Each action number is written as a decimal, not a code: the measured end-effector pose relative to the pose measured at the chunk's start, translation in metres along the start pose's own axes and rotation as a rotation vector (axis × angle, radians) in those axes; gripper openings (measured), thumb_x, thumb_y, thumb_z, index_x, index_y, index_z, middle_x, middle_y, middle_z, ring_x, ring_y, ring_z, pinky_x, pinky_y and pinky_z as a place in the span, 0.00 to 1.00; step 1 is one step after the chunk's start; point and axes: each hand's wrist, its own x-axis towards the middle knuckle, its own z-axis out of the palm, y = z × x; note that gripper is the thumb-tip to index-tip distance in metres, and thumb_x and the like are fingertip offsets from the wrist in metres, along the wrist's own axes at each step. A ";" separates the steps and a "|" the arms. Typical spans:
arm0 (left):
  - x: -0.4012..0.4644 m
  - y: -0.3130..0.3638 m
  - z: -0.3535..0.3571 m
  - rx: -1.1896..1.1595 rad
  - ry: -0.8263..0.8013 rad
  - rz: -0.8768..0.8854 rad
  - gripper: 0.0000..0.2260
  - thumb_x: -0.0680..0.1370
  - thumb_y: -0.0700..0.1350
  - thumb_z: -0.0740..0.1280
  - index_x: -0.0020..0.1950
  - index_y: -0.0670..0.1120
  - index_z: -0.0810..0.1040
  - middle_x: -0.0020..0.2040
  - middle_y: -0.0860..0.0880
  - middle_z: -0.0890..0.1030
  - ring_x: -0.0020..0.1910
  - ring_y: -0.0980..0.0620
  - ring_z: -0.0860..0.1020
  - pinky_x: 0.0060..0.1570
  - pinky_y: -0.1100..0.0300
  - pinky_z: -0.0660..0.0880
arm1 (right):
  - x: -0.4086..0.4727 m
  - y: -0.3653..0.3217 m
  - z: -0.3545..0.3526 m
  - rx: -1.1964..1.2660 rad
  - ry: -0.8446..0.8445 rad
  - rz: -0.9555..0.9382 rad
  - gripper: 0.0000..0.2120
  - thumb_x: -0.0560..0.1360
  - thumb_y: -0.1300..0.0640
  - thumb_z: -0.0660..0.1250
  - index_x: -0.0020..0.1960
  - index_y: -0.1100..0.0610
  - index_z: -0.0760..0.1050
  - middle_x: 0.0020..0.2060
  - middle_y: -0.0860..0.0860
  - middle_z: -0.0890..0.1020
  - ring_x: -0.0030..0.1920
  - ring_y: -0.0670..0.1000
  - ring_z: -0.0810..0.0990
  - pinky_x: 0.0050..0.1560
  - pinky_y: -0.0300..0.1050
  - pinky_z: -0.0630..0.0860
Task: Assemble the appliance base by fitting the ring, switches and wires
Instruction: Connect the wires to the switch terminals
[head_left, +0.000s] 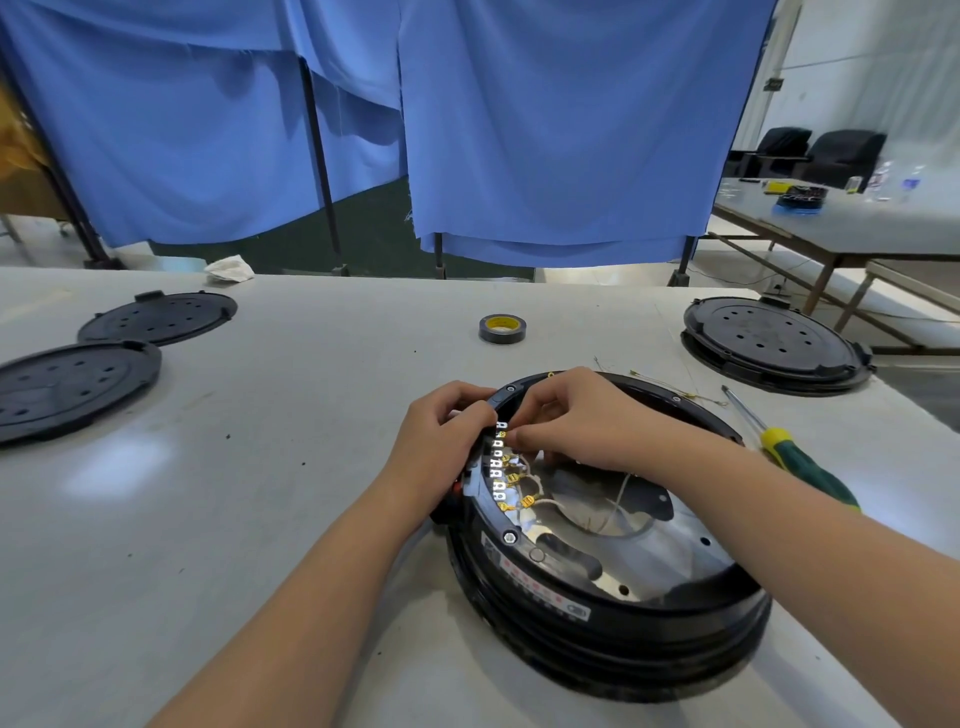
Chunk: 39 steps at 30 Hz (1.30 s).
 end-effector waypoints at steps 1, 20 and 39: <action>0.000 0.000 0.000 0.002 -0.002 0.002 0.09 0.66 0.47 0.66 0.42 0.52 0.84 0.39 0.47 0.84 0.36 0.54 0.82 0.34 0.63 0.78 | 0.000 0.000 0.000 0.000 -0.004 0.001 0.04 0.72 0.59 0.73 0.39 0.53 0.81 0.29 0.46 0.83 0.29 0.40 0.80 0.31 0.31 0.74; 0.002 -0.004 -0.001 0.000 -0.014 0.025 0.08 0.70 0.42 0.66 0.42 0.52 0.84 0.39 0.49 0.85 0.36 0.56 0.82 0.35 0.64 0.78 | -0.013 -0.013 -0.004 -0.305 0.033 -0.121 0.03 0.71 0.53 0.71 0.39 0.47 0.81 0.25 0.42 0.75 0.26 0.40 0.70 0.28 0.30 0.65; 0.002 -0.004 0.000 0.001 -0.003 0.000 0.08 0.68 0.45 0.66 0.43 0.51 0.84 0.40 0.47 0.84 0.36 0.55 0.81 0.35 0.63 0.78 | -0.017 -0.006 0.006 -0.357 0.049 -0.063 0.02 0.72 0.52 0.71 0.40 0.48 0.81 0.34 0.47 0.81 0.31 0.40 0.74 0.35 0.34 0.71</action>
